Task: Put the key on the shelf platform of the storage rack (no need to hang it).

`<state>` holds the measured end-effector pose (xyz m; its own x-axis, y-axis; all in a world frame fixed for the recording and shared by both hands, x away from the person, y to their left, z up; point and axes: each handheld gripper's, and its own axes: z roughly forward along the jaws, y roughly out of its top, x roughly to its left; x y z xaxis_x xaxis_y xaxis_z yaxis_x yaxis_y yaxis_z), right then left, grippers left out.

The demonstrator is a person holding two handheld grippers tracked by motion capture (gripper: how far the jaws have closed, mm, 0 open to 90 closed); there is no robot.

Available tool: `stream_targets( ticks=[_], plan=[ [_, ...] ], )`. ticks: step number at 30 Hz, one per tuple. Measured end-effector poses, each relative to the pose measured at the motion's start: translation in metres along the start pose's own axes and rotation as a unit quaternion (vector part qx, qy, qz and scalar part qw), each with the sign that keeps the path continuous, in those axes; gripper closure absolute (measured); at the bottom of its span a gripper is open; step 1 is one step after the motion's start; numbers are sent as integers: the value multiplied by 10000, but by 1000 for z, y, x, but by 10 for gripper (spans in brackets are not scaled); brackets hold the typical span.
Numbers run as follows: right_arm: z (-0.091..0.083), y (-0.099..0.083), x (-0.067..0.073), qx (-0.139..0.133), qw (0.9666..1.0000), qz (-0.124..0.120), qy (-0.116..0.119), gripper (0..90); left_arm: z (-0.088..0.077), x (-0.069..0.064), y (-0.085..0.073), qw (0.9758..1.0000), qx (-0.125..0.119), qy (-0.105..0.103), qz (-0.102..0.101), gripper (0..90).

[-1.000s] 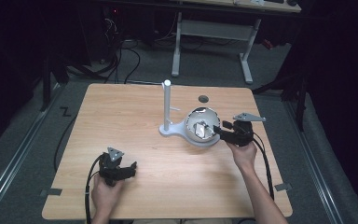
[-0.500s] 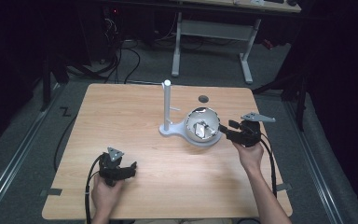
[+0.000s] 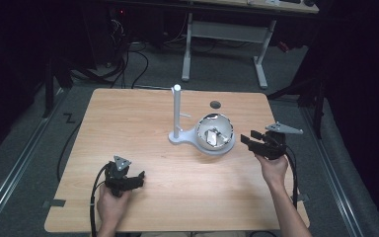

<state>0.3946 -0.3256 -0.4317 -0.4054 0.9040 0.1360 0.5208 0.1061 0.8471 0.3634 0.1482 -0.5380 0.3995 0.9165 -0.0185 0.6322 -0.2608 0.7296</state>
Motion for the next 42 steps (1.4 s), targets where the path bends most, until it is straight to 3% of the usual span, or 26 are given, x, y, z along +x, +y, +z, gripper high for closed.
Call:
stream_targets(
  ticks=[19, 42],
  plan=[
    [-31, -18, -13, -149, 9996, 213, -81, 470, 0, 0, 0, 10000, -1, 1, -2, 158],
    [-57, -31, 0, -336, 9992, 216, 92, 470, 0, 0, 0, 10000, -7, 6, -11, 158]
  ],
)
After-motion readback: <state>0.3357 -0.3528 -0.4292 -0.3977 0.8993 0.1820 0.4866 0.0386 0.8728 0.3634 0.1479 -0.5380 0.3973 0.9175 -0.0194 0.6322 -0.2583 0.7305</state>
